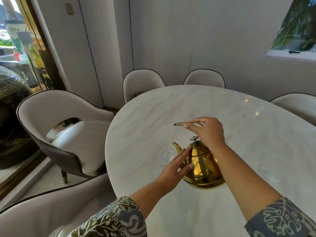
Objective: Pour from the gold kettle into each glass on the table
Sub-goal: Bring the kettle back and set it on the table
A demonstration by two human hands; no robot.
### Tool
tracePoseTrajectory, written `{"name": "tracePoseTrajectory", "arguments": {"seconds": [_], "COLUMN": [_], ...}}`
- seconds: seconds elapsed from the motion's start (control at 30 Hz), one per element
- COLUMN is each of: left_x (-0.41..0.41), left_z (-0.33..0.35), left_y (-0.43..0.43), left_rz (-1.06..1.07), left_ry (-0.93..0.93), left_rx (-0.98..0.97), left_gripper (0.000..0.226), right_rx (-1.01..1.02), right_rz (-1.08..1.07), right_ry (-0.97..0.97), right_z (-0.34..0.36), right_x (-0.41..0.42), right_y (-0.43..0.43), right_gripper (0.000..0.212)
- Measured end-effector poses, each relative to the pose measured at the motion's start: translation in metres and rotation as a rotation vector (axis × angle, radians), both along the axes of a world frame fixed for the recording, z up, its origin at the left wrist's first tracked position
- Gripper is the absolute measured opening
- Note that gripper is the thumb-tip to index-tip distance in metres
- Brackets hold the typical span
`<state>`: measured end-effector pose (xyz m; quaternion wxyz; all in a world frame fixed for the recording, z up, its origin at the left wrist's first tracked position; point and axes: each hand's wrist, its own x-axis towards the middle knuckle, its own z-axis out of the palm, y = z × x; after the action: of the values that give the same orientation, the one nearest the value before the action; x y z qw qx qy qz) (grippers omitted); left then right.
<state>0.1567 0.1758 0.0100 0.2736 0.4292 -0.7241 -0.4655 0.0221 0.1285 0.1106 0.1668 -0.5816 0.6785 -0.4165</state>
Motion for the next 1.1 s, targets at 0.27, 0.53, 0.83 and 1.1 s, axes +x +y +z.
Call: {"name": "tracePoseTrajectory", "arguments": {"seconds": [0.27, 0.53, 0.83, 1.1], "left_x": [0.009, 0.007, -0.033, -0.09], "left_z": [-0.004, 0.005, 0.032, 0.052], "left_y": [0.004, 0.006, -0.017, -0.069], "left_rz": [-0.06, -0.09, -0.108, -0.11], "left_ry": [-0.173, -0.205, -0.151, -0.207], "left_rx": [-0.069, -0.191, -0.29, -0.301], "left_gripper": [0.053, 0.057, 0.058, 0.066], "right_rx": [-0.085, -0.091, -0.121, -0.146], "right_rz": [-0.035, -0.069, -0.051, -0.046], "right_ry": [-0.192, -0.386, -0.583, -0.636], "right_z": [-0.018, -0.013, 0.015, 0.023], "right_x": [-0.007, -0.018, -0.063, -0.119], "right_y": [0.021, 0.033, 0.024, -0.018], "right_gripper": [0.037, 0.038, 0.039, 0.042]}}
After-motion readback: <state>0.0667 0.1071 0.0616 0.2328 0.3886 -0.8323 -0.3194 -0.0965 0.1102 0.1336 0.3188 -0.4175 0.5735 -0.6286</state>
